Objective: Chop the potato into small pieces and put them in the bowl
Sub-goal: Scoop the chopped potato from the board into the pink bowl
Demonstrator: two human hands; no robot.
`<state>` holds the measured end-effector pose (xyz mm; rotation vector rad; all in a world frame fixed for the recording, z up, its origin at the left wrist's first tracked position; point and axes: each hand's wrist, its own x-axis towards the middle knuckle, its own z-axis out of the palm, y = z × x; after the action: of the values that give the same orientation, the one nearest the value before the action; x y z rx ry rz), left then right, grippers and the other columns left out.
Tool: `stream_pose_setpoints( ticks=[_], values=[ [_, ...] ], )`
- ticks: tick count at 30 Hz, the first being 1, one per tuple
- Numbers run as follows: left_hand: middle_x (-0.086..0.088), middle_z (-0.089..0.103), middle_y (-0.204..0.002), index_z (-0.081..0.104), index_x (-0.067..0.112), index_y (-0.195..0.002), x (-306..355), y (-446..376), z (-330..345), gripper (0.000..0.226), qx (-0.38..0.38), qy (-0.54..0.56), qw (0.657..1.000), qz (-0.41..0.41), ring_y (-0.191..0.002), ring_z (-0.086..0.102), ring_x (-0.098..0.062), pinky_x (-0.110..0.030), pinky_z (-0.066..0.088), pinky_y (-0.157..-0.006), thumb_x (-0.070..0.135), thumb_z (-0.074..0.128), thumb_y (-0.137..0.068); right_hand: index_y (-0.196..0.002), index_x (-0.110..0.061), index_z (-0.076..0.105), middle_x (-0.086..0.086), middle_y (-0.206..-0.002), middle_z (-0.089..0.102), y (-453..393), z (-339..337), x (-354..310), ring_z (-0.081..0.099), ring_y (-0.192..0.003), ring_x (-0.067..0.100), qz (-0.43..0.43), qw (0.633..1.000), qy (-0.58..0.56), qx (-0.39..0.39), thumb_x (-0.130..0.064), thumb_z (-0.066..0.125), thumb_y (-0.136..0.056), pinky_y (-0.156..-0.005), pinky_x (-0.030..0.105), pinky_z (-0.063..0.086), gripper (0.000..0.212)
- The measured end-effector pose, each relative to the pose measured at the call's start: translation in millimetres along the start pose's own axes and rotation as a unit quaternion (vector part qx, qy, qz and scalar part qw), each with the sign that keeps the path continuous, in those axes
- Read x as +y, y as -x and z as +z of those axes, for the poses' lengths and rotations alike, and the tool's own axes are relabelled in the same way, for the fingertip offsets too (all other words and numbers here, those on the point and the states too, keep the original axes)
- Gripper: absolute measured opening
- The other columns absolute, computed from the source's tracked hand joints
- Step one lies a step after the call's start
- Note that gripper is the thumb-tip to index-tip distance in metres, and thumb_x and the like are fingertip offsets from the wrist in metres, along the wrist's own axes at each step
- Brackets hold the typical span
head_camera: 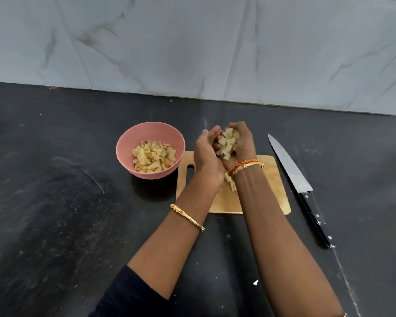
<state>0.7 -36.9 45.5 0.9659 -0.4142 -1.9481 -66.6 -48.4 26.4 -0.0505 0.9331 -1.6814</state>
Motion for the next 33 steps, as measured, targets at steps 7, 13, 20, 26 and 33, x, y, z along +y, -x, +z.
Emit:
stream_pose_setpoints(
  ticks=[7,13,20,26,33],
  values=[
    [-0.019,0.064,-0.116,0.058,0.002,-0.117,81.5,-5.0,-35.4,0.048,0.001,0.033,0.998,0.049,-0.106,0.062,-0.031,-0.041,0.05,-0.092,0.039,0.033,-0.098,-0.066,-0.004,0.057,0.011,-0.064,0.055,-4.5,81.6,33.7,0.052,-0.056,0.023,0.036,0.997,0.055,-0.036,-0.018,0.043,-0.085,-0.06,0.03,0.043,0.027],
    [-0.004,0.063,-0.068,0.056,0.005,-0.103,132.1,-4.2,-84.4,0.056,0.005,-0.216,0.976,0.005,-0.059,0.064,-0.017,-0.028,0.049,-0.059,0.054,0.031,-0.095,-0.073,0.002,0.067,0.013,-0.074,0.061,-11.7,113.1,56.5,0.056,-0.075,0.025,-0.026,0.91,0.405,-0.09,0.002,0.053,-0.079,-0.084,0.041,0.054,0.015],
    [-0.018,0.036,-0.147,0.04,0.007,-0.139,149.1,-8.2,-99.8,0.068,-0.007,-0.261,0.965,0.014,-0.123,0.045,-0.019,-0.026,0.044,-0.084,0.057,0.025,-0.096,-0.076,-0.009,0.061,0.007,-0.075,0.062,-6.9,115.5,48.7,0.06,-0.075,0.018,-0.171,0.861,0.465,-0.116,0.009,0.033,-0.084,-0.069,0.025,0.051,0.034],
    [-0.002,0.062,-0.117,0.059,0.016,-0.117,119.3,-7.7,-83.0,0.03,0.091,-0.321,0.921,0.202,-0.099,0.061,-0.014,-0.035,0.05,-0.092,0.029,0.041,-0.098,-0.073,-0.023,0.065,-0.006,-0.081,0.067,3.2,74.2,43.9,0.065,-0.083,0.014,-0.216,0.801,0.552,-0.083,-0.004,0.048,-0.088,-0.081,0.031,0.055,0.03],
    [0.002,0.069,-0.096,0.064,0.013,-0.103,18.1,-10.1,-51.3,0.022,-0.109,-0.494,0.823,0.258,-0.087,0.063,-0.007,-0.018,0.049,-0.076,0.014,0.043,-0.097,-0.102,-0.012,0.064,0.003,-0.107,0.063,47.1,-61.1,-3.1,0.056,-0.097,0.013,-0.282,0.701,0.635,0.161,-0.018,0.06,-0.085,-0.084,0.024,0.043,0.018]
  ],
)
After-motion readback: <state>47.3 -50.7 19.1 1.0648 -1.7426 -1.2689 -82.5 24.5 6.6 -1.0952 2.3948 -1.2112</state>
